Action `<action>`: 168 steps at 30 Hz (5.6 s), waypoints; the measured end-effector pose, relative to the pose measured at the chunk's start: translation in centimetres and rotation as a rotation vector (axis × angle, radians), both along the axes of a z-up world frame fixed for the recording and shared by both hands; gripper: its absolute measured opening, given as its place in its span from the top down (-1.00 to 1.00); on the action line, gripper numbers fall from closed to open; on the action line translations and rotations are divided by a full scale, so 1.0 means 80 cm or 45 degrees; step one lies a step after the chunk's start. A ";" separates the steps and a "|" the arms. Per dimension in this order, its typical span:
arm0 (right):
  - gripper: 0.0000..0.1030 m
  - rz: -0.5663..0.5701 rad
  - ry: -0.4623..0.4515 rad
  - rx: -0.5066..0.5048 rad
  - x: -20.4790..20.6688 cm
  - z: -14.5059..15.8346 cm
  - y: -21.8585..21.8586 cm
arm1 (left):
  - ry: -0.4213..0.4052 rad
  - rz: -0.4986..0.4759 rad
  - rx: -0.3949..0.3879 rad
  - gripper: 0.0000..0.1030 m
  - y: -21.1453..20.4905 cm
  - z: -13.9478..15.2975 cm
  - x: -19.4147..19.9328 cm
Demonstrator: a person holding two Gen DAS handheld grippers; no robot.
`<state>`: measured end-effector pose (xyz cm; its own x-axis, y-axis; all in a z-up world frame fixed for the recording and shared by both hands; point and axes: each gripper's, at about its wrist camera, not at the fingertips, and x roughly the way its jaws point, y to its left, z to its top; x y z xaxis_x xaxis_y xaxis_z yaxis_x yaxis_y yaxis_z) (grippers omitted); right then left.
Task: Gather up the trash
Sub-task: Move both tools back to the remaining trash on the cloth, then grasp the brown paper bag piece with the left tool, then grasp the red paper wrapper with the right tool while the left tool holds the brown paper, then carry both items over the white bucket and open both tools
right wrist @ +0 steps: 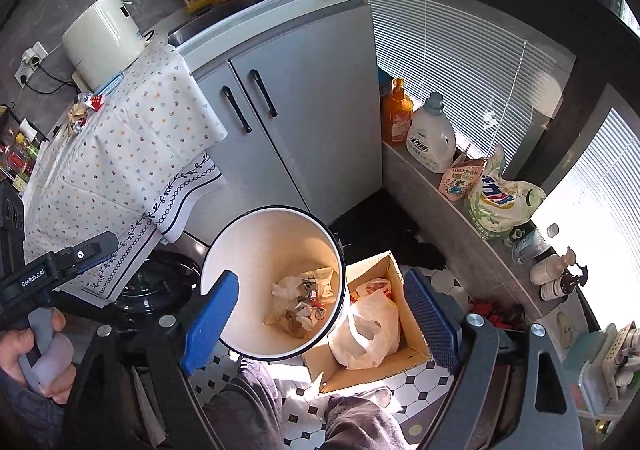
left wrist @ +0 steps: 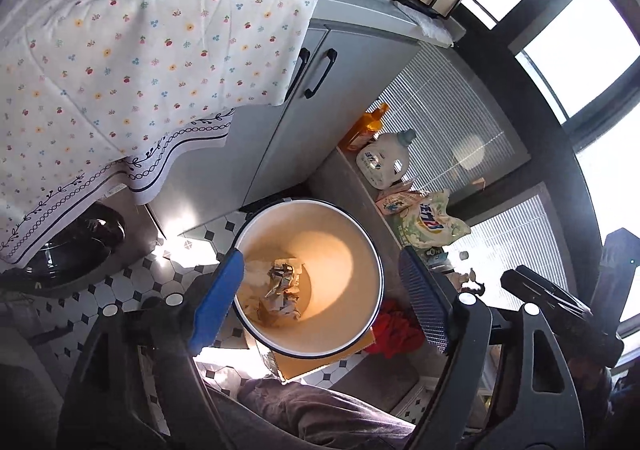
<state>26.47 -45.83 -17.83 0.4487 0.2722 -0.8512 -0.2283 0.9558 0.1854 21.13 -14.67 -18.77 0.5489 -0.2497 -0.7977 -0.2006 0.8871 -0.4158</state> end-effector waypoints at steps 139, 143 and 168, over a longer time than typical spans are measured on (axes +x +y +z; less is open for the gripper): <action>0.74 0.413 0.052 0.021 0.058 0.015 0.275 | -0.204 0.431 0.130 0.67 0.217 0.074 -0.090; 0.74 0.423 0.078 -0.026 0.035 -0.003 0.248 | -0.197 0.389 0.084 0.67 0.184 0.053 -0.087; -0.43 -0.064 0.026 0.008 0.011 0.001 0.032 | -0.054 -0.243 0.048 -0.36 -0.025 -0.006 0.031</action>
<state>27.36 -43.26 -17.77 0.4443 0.2553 -0.8587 -0.1761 0.9647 0.1956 23.58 -16.70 -19.24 0.5278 -0.3232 -0.7855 -0.0101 0.9223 -0.3863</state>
